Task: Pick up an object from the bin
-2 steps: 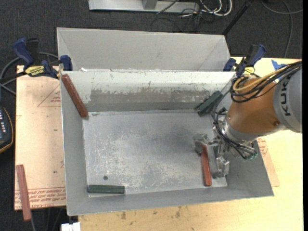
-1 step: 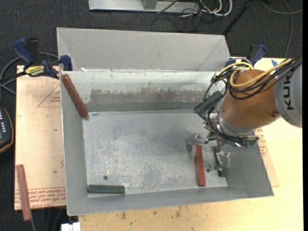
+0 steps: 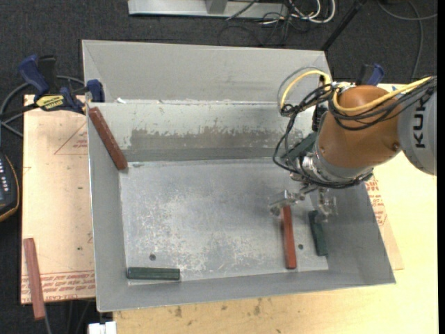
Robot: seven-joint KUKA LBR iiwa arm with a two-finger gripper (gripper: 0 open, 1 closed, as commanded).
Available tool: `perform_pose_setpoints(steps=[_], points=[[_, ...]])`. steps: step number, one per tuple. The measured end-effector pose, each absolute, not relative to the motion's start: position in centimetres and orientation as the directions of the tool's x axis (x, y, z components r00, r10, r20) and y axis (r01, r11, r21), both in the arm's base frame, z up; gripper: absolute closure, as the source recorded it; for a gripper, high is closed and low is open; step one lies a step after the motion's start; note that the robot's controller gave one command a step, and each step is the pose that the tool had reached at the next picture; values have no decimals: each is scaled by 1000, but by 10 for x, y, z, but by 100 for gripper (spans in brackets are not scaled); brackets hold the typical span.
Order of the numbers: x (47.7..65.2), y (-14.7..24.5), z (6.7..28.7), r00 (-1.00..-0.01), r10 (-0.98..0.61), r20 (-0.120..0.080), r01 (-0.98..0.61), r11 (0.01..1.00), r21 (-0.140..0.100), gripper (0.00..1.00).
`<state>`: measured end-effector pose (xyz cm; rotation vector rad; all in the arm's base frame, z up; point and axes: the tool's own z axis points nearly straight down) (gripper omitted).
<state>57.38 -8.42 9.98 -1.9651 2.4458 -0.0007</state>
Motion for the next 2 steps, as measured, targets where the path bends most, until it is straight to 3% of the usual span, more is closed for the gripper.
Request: perform_pose_setpoints(steps=[1, 2], points=[[572, -59, 70, 1, -1000, -2, -1000, -1, 3, 0], [573, -57, 70, -3, -1000, -3, -1000, 3, 1, 0]])
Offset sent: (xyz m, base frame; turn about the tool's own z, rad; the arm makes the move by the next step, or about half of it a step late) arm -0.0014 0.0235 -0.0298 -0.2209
